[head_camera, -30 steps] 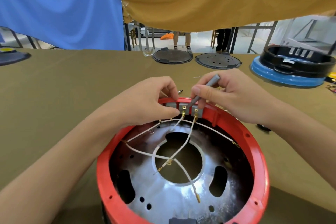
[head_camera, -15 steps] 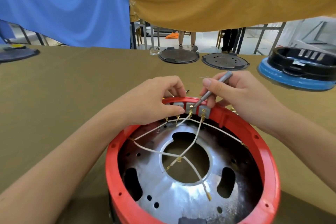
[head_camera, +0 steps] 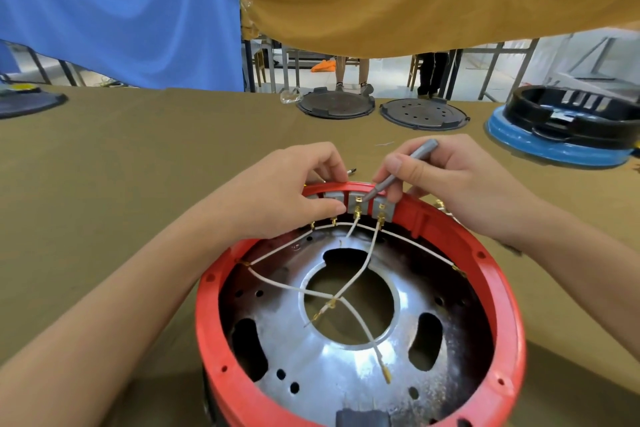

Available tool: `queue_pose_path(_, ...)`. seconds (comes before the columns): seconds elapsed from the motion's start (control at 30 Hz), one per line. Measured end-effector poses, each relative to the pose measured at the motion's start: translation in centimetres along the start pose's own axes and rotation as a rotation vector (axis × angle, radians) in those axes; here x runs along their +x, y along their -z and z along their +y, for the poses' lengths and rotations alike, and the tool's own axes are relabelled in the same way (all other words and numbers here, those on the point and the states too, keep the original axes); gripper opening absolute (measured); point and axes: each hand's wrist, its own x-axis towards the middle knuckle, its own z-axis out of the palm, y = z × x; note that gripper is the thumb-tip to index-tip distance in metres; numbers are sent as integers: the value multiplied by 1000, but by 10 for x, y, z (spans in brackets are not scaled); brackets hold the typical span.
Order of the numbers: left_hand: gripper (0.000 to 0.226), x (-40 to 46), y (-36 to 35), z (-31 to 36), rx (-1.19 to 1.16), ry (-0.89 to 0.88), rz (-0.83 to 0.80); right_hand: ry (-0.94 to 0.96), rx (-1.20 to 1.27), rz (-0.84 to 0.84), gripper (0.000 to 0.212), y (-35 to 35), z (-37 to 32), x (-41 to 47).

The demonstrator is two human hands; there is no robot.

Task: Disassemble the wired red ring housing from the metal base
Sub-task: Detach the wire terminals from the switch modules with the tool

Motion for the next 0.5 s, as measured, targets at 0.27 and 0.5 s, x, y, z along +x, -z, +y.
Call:
queue_pose_path(0.27,22,0,0,0,-28,5,3,-53,50,-45,35,3,-1,-2)
queue_pose_path(0.5,22,0,0,-1,-30,7,4,3,-128,-74,32,11,-7,-2)
